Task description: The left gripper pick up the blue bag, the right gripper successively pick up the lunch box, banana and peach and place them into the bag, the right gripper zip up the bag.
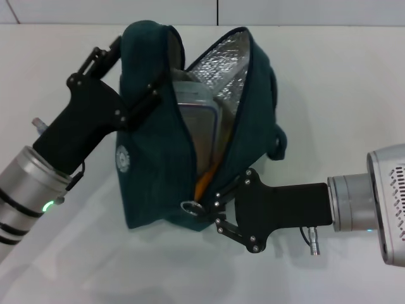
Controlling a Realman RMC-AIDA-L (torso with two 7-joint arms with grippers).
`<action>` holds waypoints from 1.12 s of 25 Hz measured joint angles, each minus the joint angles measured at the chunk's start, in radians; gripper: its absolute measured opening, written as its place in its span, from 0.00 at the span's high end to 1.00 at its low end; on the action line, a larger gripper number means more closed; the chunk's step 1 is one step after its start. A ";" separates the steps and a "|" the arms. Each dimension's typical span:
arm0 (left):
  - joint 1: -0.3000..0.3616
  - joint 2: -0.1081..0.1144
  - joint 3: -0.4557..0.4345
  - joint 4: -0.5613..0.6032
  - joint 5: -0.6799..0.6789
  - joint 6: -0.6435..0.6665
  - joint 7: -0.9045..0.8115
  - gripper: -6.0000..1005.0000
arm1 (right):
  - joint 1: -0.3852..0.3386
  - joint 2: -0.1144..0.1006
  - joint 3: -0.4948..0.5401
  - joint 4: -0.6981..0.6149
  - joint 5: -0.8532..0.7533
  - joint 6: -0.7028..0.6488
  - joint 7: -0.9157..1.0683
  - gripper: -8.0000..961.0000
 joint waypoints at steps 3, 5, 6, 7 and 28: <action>0.010 0.002 0.000 0.006 -0.009 0.046 -0.060 0.28 | 0.001 0.000 -0.016 -0.002 0.002 0.025 -0.001 0.96; 0.013 0.004 0.000 0.008 -0.013 0.051 -0.106 0.22 | 0.004 0.000 -0.039 -0.009 0.002 0.055 -0.001 0.96; 0.015 0.005 0.001 0.008 -0.013 0.046 -0.124 0.19 | 0.006 0.000 -0.055 -0.013 0.002 0.073 -0.001 0.96; 0.018 0.006 0.001 0.009 -0.013 0.038 -0.140 0.16 | 0.010 0.000 -0.072 -0.017 0.002 0.092 -0.001 0.96; 0.223 0.001 0.040 0.009 0.003 0.189 -0.087 0.16 | 0.012 0.000 -0.116 -0.017 0.112 0.089 -0.053 0.95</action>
